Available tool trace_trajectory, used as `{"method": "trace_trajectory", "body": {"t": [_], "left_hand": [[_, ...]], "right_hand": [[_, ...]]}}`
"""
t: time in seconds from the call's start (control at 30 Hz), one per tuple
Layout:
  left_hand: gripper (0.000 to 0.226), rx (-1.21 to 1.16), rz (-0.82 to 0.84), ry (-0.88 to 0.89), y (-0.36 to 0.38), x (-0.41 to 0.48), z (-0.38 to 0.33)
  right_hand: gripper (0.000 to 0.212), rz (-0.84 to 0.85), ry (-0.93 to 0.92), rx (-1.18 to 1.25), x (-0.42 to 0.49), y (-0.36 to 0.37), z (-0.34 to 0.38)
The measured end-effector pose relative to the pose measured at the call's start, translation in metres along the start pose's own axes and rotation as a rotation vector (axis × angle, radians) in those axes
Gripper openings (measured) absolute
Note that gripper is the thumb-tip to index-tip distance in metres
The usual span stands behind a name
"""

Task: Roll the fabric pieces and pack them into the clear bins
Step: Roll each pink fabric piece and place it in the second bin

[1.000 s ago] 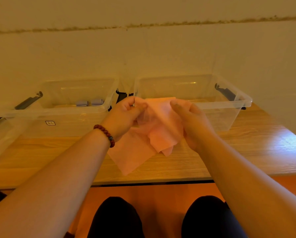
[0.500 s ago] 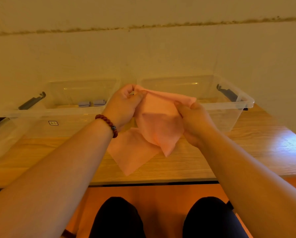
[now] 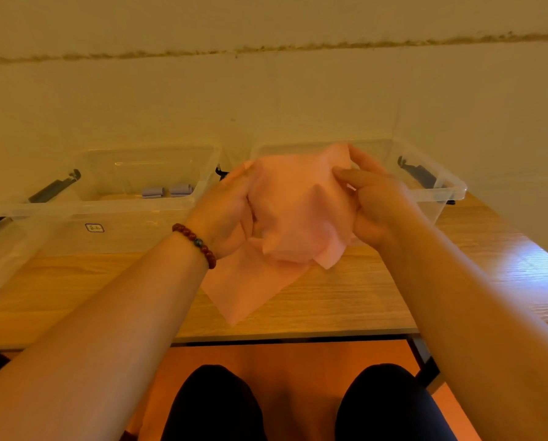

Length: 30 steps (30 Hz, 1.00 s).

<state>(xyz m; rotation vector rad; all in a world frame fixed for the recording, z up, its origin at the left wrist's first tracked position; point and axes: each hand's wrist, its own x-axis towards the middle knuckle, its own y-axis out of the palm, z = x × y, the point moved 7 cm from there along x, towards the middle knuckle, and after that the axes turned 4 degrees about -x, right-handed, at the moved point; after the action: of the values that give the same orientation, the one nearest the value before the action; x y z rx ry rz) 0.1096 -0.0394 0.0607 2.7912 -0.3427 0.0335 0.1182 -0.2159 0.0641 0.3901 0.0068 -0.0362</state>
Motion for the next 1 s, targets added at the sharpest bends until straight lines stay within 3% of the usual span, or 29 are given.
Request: {"method": "trace_trajectory", "body": {"t": [0.07,0.13,0.23,0.33,0.43,0.5,0.57,0.63,0.7,0.8,0.87,1.0], "left_hand": [[0.027,0.199,0.017,-0.014,0.001,0.001,0.008],[0.022,0.421,-0.15,-0.008,-0.009,0.001,0.013],[0.02,0.571,-0.424,0.08,-0.023,0.0,0.009],[0.03,0.655,-0.571,0.098,-0.026,-0.003,0.009],[0.03,0.617,-0.607,0.111,-0.027,-0.006,0.014],[0.031,0.578,-0.616,0.119,-0.027,-0.008,0.013],[0.032,0.532,-0.593,0.153,-0.025,-0.005,0.009],[0.033,0.394,-0.522,0.159,-0.021,-0.001,0.006],[0.045,0.293,-0.408,0.135,-0.017,0.001,0.004],[0.065,0.352,-0.333,0.167,-0.018,-0.002,-0.004],[0.068,0.523,-0.412,0.218,-0.022,-0.002,-0.012],[0.062,0.737,-0.547,0.289,-0.023,0.001,-0.022]], "right_hand": [[0.044,-0.119,-0.017,-0.265,0.002,-0.01,0.0],[0.037,-0.236,-0.074,-0.538,0.001,-0.019,0.003],[0.023,-0.334,-0.265,-0.786,-0.006,-0.023,0.009],[0.022,-0.396,-0.356,-0.769,-0.017,-0.023,0.002],[0.029,-0.468,-0.341,-0.668,-0.032,-0.025,-0.008],[0.033,-0.429,-0.17,-0.565,-0.036,-0.026,-0.027],[0.024,-0.263,0.077,-0.445,-0.037,-0.017,-0.048],[0.014,-0.172,0.157,-0.41,-0.041,-0.01,-0.051],[0.011,-0.199,0.041,-0.463,-0.038,-0.012,-0.034],[0.013,-0.229,-0.087,-0.414,-0.029,-0.012,-0.011],[0.016,-0.226,-0.128,-0.466,-0.018,-0.012,-0.001],[0.028,-0.319,-0.299,-0.903,-0.005,-0.014,0.013]]}}
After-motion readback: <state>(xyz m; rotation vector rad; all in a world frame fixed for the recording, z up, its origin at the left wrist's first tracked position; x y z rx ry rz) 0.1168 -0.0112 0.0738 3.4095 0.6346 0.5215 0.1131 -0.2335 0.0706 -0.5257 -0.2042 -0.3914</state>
